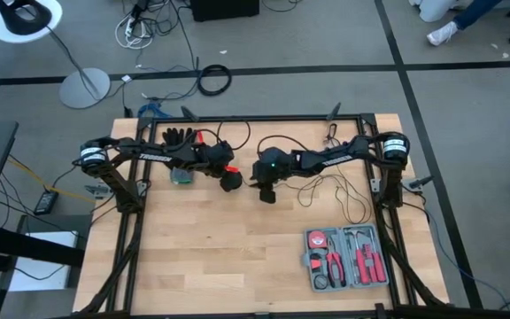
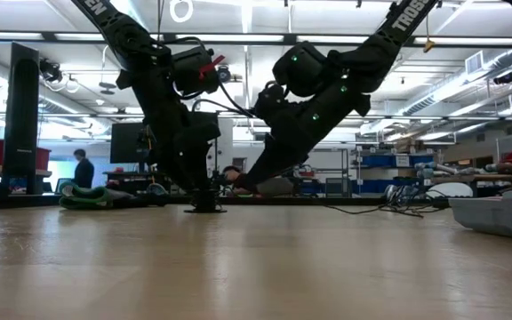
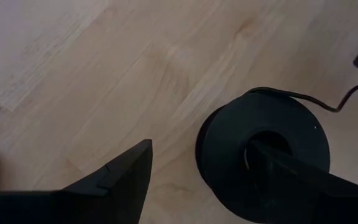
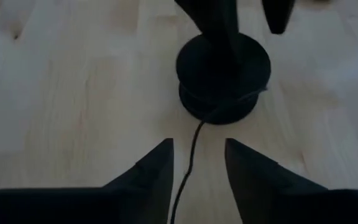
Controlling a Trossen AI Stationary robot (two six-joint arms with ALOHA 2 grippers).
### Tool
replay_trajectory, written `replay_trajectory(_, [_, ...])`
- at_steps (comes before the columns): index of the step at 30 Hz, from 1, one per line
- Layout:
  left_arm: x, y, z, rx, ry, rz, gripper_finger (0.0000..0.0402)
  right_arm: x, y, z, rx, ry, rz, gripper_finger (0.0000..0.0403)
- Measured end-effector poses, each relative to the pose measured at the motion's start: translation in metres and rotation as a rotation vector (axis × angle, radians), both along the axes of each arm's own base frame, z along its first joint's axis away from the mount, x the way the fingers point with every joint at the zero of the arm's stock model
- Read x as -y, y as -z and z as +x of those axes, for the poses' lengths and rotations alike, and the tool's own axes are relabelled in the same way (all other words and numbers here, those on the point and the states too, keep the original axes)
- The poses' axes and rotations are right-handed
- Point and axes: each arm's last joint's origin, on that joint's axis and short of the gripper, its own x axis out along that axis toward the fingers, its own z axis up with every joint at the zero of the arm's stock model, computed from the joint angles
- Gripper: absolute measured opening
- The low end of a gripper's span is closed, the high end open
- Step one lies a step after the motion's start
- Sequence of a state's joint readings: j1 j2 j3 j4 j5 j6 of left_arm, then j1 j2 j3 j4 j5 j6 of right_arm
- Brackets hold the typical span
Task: Coil cords
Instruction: Uncoil the black wire from the spool
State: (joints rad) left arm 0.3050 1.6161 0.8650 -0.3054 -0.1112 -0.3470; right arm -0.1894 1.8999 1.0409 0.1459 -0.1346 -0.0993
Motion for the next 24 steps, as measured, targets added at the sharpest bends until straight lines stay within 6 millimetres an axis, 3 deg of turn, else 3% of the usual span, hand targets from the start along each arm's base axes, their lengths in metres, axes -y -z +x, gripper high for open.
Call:
replay_trajectory(8, [0.0,0.0,0.0,0.0,-0.001,0.005,0.0264,0.0,0.003,0.002,-0.001,0.026,0.038,0.0157])
replay_trajectory(14, [0.0,0.0,0.0,0.004,-0.002,0.01,0.0264,-0.003,0.03,0.002,-0.088,0.009,0.095,0.0149])
replay_trajectory(17, [0.0,0.0,0.0,-0.001,-0.003,0.009,0.0264,-0.003,0.032,0.003,-0.092,0.044,0.13,0.0114])
replay_trajectory(21, [0.0,0.0,-0.001,-0.008,-0.003,0.007,0.0264,-0.003,0.026,-0.004,-0.144,0.042,0.121,0.0018])
replay_trajectory(24, [0.0,0.0,-0.001,-0.012,-0.003,0.006,0.0264,-0.006,0.019,-0.015,-0.236,0.041,0.141,0.0012])
